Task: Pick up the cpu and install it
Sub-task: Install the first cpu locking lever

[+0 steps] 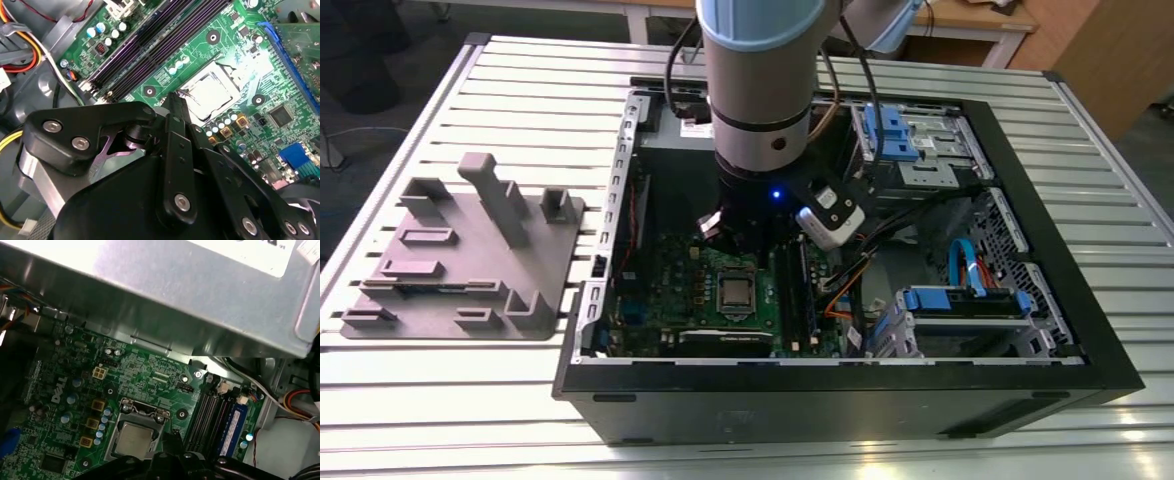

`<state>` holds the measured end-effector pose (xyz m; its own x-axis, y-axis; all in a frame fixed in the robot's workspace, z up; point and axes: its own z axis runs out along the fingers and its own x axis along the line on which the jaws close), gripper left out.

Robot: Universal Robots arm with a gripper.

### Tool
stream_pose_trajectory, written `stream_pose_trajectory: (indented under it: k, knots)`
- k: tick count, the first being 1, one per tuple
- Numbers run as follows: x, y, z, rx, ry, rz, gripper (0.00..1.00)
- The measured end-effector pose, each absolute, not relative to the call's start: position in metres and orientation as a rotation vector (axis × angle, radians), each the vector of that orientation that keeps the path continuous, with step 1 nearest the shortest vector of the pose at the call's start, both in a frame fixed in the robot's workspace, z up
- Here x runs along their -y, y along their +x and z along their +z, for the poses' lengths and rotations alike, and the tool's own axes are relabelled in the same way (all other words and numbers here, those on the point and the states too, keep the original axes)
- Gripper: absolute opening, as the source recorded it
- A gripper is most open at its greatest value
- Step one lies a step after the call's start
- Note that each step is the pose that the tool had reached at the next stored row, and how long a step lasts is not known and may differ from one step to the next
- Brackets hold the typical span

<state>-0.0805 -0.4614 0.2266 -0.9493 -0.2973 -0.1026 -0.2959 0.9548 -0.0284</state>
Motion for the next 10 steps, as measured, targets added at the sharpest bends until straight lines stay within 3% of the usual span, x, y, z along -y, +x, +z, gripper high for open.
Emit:
stream_pose_trajectory:
  k: [10]
  knots:
    - [0.4632, -0.0805, 0.2211, -3.002, -0.456, -0.028, 0.11]
